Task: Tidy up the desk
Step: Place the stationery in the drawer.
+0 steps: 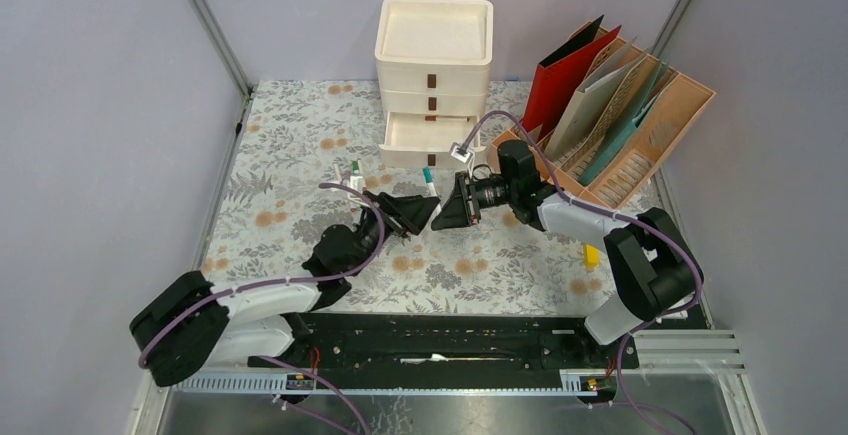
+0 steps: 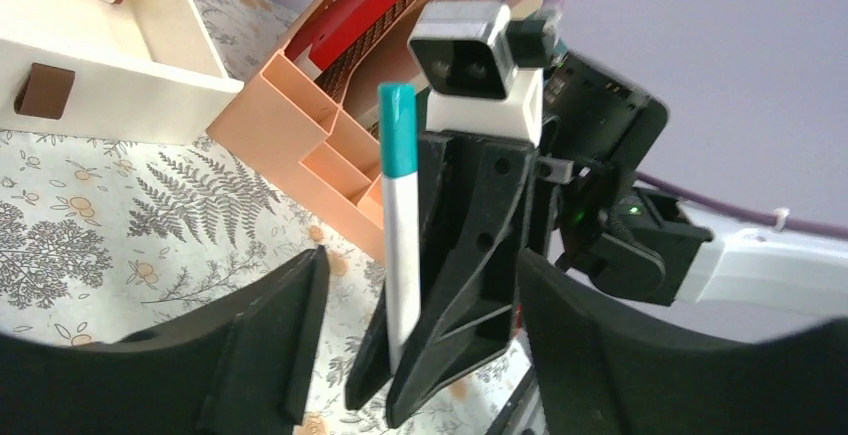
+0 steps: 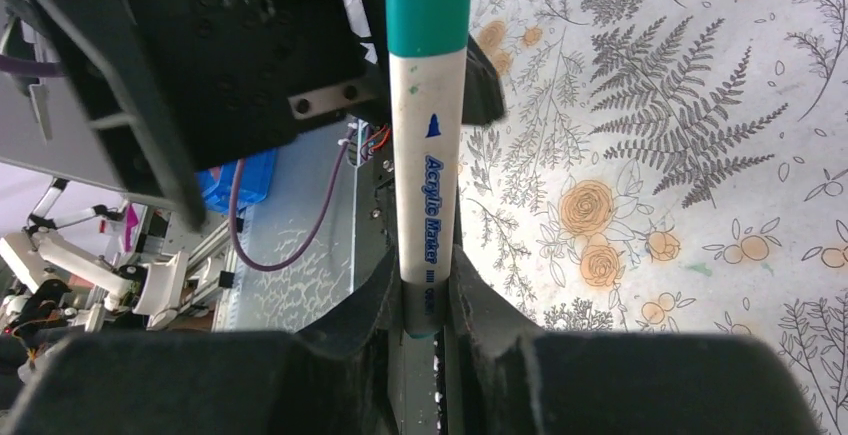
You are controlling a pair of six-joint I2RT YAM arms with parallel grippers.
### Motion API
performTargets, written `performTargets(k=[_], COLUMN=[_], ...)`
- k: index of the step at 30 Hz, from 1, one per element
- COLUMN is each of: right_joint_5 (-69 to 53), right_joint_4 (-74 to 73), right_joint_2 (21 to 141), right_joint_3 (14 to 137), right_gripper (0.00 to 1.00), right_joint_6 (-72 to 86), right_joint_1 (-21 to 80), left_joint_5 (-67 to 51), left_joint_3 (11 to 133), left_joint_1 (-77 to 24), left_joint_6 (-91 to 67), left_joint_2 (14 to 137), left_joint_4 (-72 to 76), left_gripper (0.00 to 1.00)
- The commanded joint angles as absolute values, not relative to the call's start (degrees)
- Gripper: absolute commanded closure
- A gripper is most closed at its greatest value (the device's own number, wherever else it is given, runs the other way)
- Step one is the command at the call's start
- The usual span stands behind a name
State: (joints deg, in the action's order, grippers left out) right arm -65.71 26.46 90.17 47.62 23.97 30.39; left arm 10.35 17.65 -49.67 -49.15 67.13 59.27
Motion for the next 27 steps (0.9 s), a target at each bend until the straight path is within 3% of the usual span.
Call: performTargets(k=[1, 3, 4, 15, 27], right_joint_5=[-62.91, -61.27, -60.26, -39.42, -11.62], right_joint_4=[16.79, 12.64, 10.53, -17.87, -35.71], right_joint_2=[89.19, 88.77, 88.46, 88.79, 104.43], right_joint_3=[51.46, 52.57, 53.05, 64.65, 88.94], right_gripper=[1.0, 1.0, 1.0, 1.0, 1.0], right_joint_6=[13.44, 9.21, 6.94, -20.48, -37.41], right_joint_1=[30.89, 30.94, 30.87, 30.87, 30.88], left_joint_5=[14.37, 17.18, 18.54, 21.65, 19.58], left_joint_3=[18.98, 18.51, 18.13, 18.5, 16.99], left_joint_1=[-49.76, -49.75, -49.66, -42.36, -38.13], left_joint_6=[-40.92, -38.17, -36.84, -31.35, -31.45], left_joint_2=[59.22, 54.95, 52.73, 35.35, 30.96], left_joint_4=[50.99, 45.75, 43.23, 16.23, 10.02], left_gripper=[0.17, 0.04, 0.02, 0.01, 0.01])
